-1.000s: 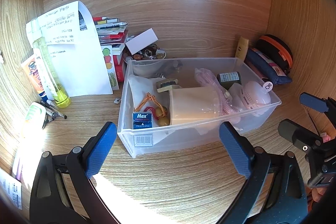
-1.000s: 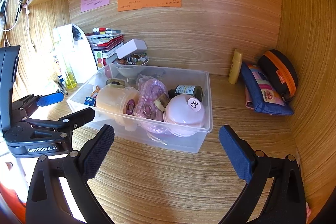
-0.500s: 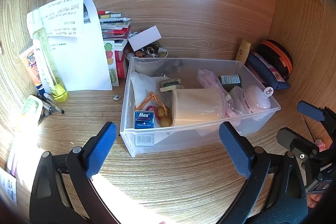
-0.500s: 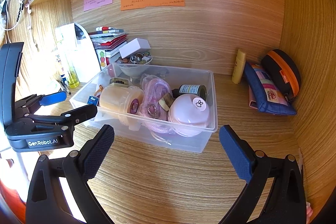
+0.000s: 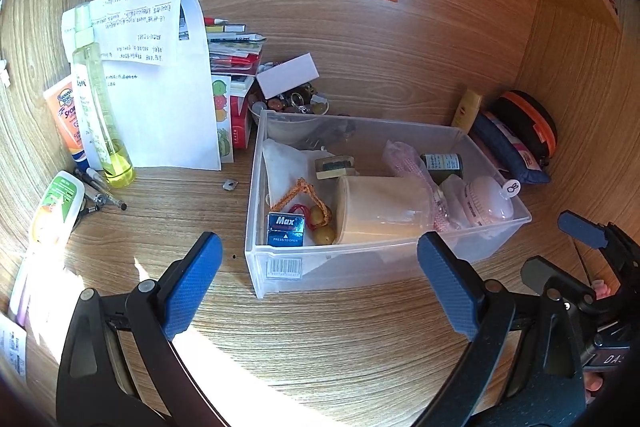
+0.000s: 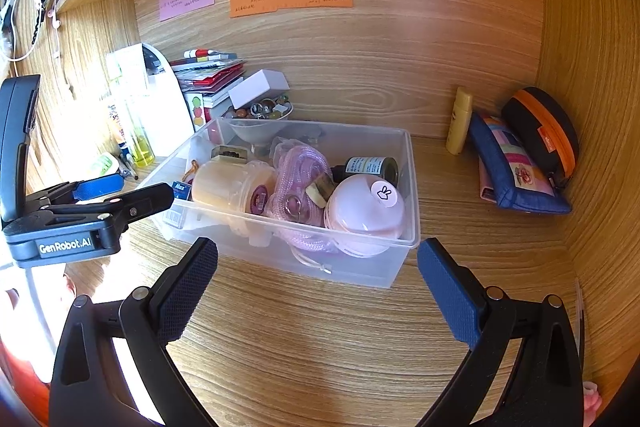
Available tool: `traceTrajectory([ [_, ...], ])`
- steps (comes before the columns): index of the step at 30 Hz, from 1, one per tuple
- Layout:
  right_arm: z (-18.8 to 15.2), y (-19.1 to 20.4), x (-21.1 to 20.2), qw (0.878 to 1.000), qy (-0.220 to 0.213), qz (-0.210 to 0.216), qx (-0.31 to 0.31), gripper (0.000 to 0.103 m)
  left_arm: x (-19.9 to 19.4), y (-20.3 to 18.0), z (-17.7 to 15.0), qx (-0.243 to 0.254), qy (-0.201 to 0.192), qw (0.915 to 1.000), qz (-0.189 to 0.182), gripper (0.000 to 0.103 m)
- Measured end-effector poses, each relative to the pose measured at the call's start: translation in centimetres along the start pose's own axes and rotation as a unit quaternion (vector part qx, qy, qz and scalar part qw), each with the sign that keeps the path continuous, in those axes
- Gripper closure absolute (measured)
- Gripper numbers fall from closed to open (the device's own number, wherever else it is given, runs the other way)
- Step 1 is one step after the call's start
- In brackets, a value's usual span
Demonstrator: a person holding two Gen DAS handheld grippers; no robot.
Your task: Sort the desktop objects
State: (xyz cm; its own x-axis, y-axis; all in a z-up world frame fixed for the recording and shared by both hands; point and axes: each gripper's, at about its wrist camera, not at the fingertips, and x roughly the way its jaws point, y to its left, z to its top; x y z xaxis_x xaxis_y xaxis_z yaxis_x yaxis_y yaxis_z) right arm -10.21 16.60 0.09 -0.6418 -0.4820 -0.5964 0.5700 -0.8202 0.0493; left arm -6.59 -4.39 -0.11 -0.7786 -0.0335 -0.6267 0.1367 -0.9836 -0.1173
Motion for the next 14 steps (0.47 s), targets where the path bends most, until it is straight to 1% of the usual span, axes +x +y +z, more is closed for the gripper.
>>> traceTrajectory([
  [11, 0.0, 0.1, 0.0, 1.0, 0.001, 0.0, -0.001, 0.003, -0.7, -0.9, -0.1, 0.027, -0.028, 0.9991, 0.019, 0.004],
  [14, 0.0, 0.1, 0.1, 1.0, 0.003, 0.0, 0.0, 0.003, -0.8, -1.2, -0.1, 0.033, -0.025, 0.9989, 0.023, 0.004],
])
